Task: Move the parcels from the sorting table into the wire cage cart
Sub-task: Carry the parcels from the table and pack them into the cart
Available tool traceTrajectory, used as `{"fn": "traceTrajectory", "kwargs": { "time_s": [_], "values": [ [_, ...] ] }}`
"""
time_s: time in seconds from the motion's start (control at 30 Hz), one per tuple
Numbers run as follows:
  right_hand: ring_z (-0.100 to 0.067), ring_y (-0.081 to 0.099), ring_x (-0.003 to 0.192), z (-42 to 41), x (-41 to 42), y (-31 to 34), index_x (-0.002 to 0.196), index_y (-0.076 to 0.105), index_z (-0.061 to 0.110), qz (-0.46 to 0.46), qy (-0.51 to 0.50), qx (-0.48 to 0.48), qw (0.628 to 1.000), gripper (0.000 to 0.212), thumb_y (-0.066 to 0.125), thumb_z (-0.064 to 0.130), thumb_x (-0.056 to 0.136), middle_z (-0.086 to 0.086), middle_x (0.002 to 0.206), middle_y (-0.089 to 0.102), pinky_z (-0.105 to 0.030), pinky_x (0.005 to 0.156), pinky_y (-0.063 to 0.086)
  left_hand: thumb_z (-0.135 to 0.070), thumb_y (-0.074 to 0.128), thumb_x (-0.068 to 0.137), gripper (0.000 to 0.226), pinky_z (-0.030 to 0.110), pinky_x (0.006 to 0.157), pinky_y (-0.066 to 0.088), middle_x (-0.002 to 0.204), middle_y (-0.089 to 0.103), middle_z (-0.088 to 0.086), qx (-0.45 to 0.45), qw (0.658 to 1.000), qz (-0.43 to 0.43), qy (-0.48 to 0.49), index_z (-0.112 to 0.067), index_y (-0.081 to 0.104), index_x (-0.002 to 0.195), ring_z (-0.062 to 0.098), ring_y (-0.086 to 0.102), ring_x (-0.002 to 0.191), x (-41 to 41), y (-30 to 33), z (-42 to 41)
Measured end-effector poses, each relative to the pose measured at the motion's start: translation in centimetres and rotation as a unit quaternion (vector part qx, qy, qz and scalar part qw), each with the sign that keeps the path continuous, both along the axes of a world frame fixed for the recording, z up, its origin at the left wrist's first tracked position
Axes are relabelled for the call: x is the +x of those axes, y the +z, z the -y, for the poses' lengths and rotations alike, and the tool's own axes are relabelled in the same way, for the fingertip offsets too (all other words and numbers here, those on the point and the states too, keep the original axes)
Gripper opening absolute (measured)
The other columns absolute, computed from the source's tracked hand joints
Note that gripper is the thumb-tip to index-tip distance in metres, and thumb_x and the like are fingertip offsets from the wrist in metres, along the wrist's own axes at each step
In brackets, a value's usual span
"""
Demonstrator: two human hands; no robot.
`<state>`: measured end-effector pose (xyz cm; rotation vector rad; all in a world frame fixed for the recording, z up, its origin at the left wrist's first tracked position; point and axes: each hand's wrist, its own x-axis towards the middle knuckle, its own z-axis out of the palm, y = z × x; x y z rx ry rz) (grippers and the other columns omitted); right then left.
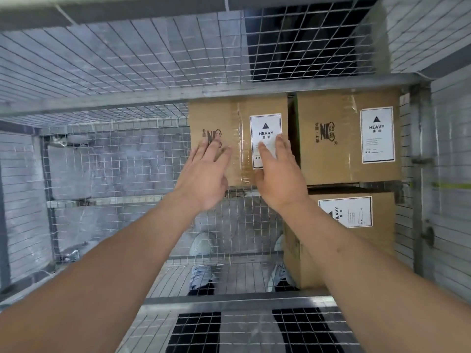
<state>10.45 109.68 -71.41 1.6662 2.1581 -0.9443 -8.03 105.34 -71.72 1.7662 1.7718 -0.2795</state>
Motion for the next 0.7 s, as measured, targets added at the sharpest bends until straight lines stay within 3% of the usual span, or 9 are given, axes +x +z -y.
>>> {"fn": "traceTrajectory", "kwargs": {
  "time_s": [0.17, 0.27, 0.37, 0.57, 0.7],
  "values": [
    [-0.038, 0.030, 0.152, 1.8, -0.3, 6.6, 0.159, 0.037, 0.018, -0.035, 0.000, 0.009, 0.999, 0.058, 0.054, 0.027, 0.105, -0.018, 0.168, 0.025, -0.048, 0.118, 0.038, -0.022, 0.056, 0.098, 0.068, 0.050, 0.128, 0.018, 0.168, 0.020, 0.015, -0.001, 0.999, 0.022, -0.037, -0.019, 0.027, 0.160, 0.039, 0.021, 0.154, -0.3, 6.3, 0.3],
    [-0.041, 0.047, 0.137, 3.1, -0.2, 11.7, 0.146, 0.054, 0.013, -0.038, 0.003, 0.040, 0.998, 0.047, 0.056, 0.028, 0.102, -0.019, 0.159, 0.042, -0.049, 0.106, 0.047, -0.027, 0.055, 0.098, 0.066, 0.051, 0.127, 0.014, 0.166, 0.027, 0.015, 0.013, 0.997, 0.012, -0.080, -0.020, 0.030, 0.159, 0.037, 0.026, 0.152, -0.3, 11.7, 0.9],
    [-0.041, 0.046, 0.140, 4.5, -0.4, 17.4, 0.151, 0.051, 0.019, -0.032, -0.003, 0.053, 0.998, 0.053, 0.056, 0.035, 0.100, -0.018, 0.159, 0.043, -0.050, 0.109, 0.045, -0.032, 0.053, 0.099, 0.065, 0.055, 0.128, 0.011, 0.166, 0.027, 0.014, 0.024, 0.995, 0.011, -0.101, -0.022, 0.030, 0.160, 0.036, 0.024, 0.153, -0.8, 17.5, 1.6],
    [-0.035, 0.031, 0.152, 7.4, -0.9, 29.0, 0.157, 0.042, 0.025, -0.001, -0.014, 0.066, 0.998, 0.060, 0.049, 0.046, 0.101, -0.014, 0.166, 0.032, -0.050, 0.122, 0.028, -0.037, 0.053, 0.101, 0.059, 0.052, 0.123, 0.026, 0.163, 0.033, 0.012, 0.068, 0.988, 0.016, -0.138, -0.021, 0.038, 0.156, 0.036, 0.034, 0.148, -1.6, 29.2, 3.1],
    [-0.036, 0.031, 0.152, 9.8, -0.6, 36.9, 0.158, 0.041, 0.026, 0.003, -0.041, 0.096, 0.994, 0.059, 0.048, 0.046, 0.103, -0.013, 0.166, 0.033, -0.051, 0.122, 0.029, -0.041, 0.049, 0.103, 0.059, 0.055, 0.123, 0.028, 0.164, 0.032, 0.011, 0.083, 0.983, 0.028, -0.162, -0.022, 0.037, 0.157, 0.035, 0.031, 0.151, -1.4, 35.9, 4.5]
  ]
}}
